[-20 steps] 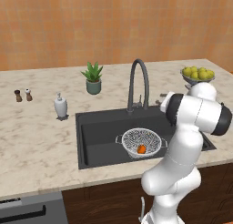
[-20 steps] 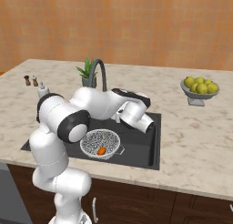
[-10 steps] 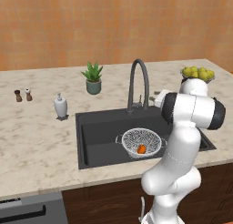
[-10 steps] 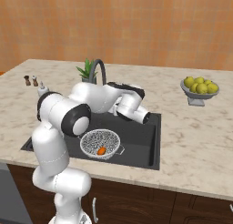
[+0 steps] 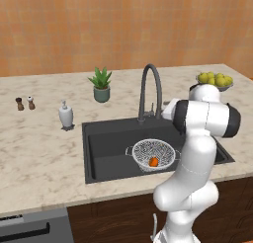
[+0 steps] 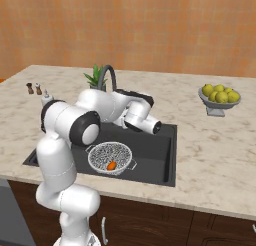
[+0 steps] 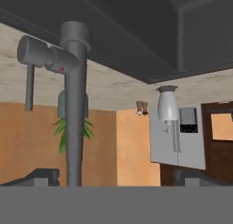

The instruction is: Put the colander in the sink, put the orange in the colander, and turn on the sink faucet and pour water over the colander.

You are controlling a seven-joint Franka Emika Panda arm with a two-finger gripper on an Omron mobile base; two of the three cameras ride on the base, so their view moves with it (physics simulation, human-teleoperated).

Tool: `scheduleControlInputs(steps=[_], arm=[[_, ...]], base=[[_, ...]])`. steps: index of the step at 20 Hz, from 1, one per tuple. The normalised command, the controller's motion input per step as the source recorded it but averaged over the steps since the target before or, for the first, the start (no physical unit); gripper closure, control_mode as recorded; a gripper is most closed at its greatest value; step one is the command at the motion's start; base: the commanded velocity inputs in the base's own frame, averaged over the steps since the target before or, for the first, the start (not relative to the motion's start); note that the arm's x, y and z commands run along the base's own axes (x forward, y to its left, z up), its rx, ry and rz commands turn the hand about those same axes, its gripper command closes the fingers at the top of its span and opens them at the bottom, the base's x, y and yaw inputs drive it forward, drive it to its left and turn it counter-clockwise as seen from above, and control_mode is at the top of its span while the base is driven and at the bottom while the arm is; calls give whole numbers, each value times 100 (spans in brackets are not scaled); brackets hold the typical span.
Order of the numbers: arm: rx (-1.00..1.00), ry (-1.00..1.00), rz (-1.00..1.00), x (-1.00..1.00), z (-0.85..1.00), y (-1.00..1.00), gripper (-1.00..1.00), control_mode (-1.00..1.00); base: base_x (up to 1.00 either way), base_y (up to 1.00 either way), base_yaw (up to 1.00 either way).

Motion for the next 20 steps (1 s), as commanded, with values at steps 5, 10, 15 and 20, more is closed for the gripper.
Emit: scheduleControlInputs(steps=[5,10,15,20], arm=[[0,0,-1,10,-14,0,-100,-100],[0,0,-2,14,-15,0,-100,-100],[0,0,-3,22,-13,-1,-100,-100],[0,0,-3,31,-11,0,-100,-100]], base=[[0,0,0],[0,0,0],[0,0,0],[0,0,0]])
